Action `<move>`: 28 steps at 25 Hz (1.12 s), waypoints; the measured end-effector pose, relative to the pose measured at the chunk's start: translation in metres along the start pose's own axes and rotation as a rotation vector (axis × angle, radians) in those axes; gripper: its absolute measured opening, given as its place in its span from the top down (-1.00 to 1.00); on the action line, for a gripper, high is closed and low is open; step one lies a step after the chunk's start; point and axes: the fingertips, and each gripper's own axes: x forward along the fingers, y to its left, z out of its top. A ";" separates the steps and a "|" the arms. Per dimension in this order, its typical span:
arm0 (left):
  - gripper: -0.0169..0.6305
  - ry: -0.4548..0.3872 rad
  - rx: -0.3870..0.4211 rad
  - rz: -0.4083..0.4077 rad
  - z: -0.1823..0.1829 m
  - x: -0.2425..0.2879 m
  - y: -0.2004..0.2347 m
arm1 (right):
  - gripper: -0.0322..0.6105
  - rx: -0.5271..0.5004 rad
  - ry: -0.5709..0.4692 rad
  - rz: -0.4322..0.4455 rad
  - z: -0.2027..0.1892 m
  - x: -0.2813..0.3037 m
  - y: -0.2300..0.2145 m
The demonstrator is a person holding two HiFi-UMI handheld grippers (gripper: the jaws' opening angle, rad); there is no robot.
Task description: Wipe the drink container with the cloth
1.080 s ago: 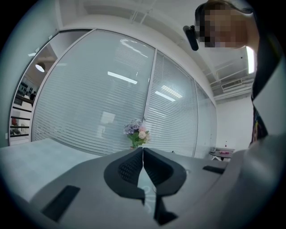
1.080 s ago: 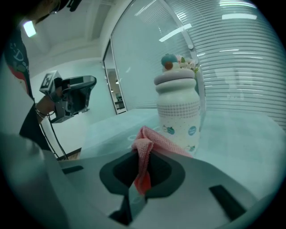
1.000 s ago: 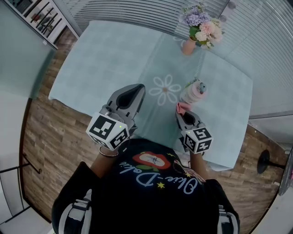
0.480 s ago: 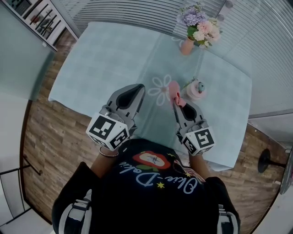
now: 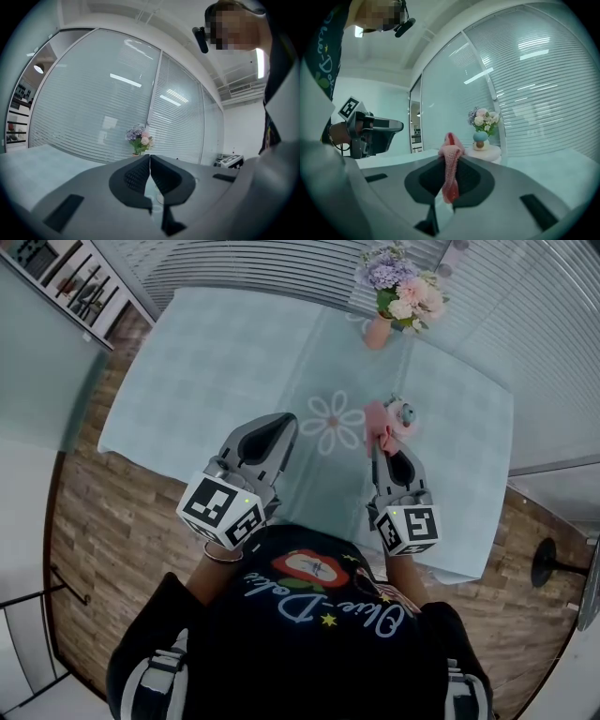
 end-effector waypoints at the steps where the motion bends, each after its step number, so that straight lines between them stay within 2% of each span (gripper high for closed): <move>1: 0.93 0.001 -0.001 -0.002 0.000 0.000 0.000 | 0.82 0.001 0.006 -0.005 -0.003 0.000 -0.001; 28: 0.93 0.017 -0.003 0.025 -0.005 -0.004 0.008 | 0.82 0.003 0.204 -0.041 -0.081 0.004 -0.013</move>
